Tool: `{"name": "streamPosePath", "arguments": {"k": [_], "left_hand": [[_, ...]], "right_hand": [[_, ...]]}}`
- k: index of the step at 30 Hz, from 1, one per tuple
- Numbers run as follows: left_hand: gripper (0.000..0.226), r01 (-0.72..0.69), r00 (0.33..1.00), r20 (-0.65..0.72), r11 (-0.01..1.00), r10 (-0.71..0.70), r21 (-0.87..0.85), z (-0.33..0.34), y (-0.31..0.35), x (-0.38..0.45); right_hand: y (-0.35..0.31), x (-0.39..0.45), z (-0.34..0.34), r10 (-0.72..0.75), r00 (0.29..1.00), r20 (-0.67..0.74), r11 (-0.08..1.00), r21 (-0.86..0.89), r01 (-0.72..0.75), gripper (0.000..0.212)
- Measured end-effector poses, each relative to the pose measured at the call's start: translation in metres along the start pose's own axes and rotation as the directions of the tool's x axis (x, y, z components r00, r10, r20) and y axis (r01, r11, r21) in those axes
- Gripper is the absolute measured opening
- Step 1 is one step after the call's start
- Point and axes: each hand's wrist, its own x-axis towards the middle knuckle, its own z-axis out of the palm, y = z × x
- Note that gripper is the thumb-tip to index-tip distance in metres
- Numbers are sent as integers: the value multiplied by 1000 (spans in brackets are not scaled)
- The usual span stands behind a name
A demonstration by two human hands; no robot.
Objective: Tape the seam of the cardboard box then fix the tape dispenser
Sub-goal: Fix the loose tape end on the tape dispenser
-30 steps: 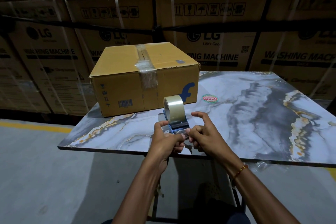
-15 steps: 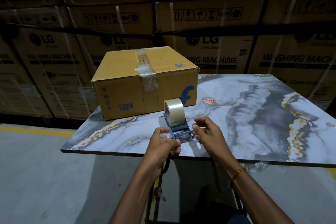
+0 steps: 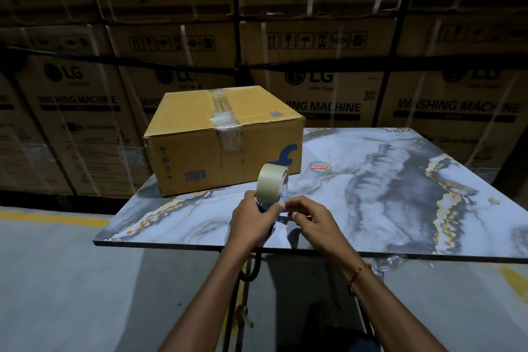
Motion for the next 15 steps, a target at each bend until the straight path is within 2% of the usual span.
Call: {"name": "streamPosePath", "arguments": {"k": [3,6,8,11,13,15], "left_hand": [[66,-39,998,-33,977,47,209,9,-2,10],[54,-33,991,-105,928,77,371,15,-3,11],[44,-33,985,-143,919,96,393,16,-3,10],[39,16,991,-130,961,21,276,11,1,11],[40,81,994,-80,996,-78,41,8,5,12],[37,130,992,29,955,-126,-266,8,12,8]], "right_hand": [[-2,-1,0,34,999,12,999,40,-34,36],[-4,-7,-1,75,995,-61,990,123,-67,32],[-3,-8,-3,102,984,-149,983,170,-76,25],[1,-6,-7,168,962,-214,963,245,-114,19],[0,-4,-8,218,951,-219,936,321,-141,14],[-4,-1,-9,265,945,-190,901,397,-173,16]]}}
